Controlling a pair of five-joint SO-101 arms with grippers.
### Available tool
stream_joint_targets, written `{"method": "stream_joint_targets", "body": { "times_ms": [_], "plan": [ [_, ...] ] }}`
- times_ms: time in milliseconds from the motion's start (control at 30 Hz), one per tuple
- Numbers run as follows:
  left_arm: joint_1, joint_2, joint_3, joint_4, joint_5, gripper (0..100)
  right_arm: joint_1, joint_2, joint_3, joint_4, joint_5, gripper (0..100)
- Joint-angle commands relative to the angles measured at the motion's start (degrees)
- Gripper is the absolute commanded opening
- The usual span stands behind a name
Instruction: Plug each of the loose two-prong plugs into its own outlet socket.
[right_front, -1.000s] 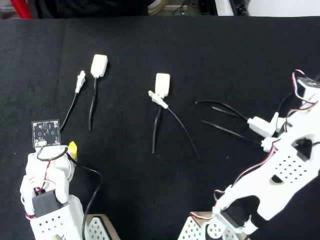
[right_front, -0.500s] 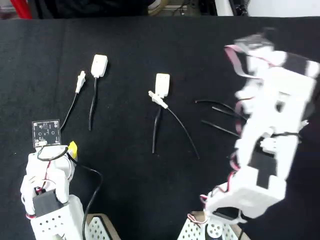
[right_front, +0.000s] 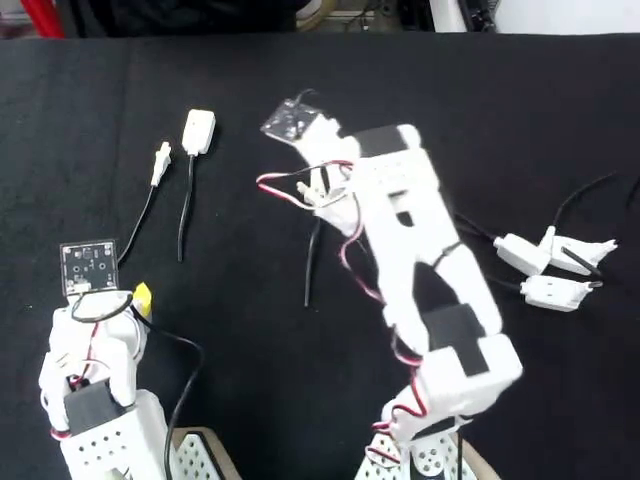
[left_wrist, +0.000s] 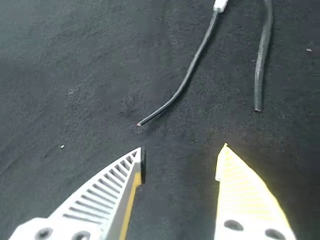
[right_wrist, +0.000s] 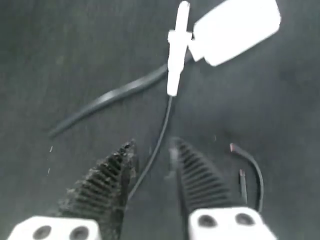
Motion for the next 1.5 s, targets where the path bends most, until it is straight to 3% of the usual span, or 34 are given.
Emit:
{"method": "stream_joint_targets", "body": {
  "times_ms": [0,467,700,1000,1467],
  "plan": [
    [-1.1,-0.26,-0.31,-1.23,-0.18,24,-0.62,5.05,-1.01,-7.74,-0.88,19.1],
    [-0.92,-0.26,-0.31,-1.05,-0.18,24,-2.55,20.97,-16.75,-7.12,-4.84,19.1],
    [-0.92,-0.26,-0.31,-0.97,-0.18,24,-2.99,20.18,-24.13,3.08,-2.55,19.4],
    [-0.92,-0.26,-0.31,-0.88,-0.18,24,-4.92,29.93,-32.22,3.43,-2.9,19.1],
    [-0.92,-0.26,-0.31,-0.88,-0.18,24,-4.57,34.07,-35.91,7.82,-2.37,13.1]
  ]
}}
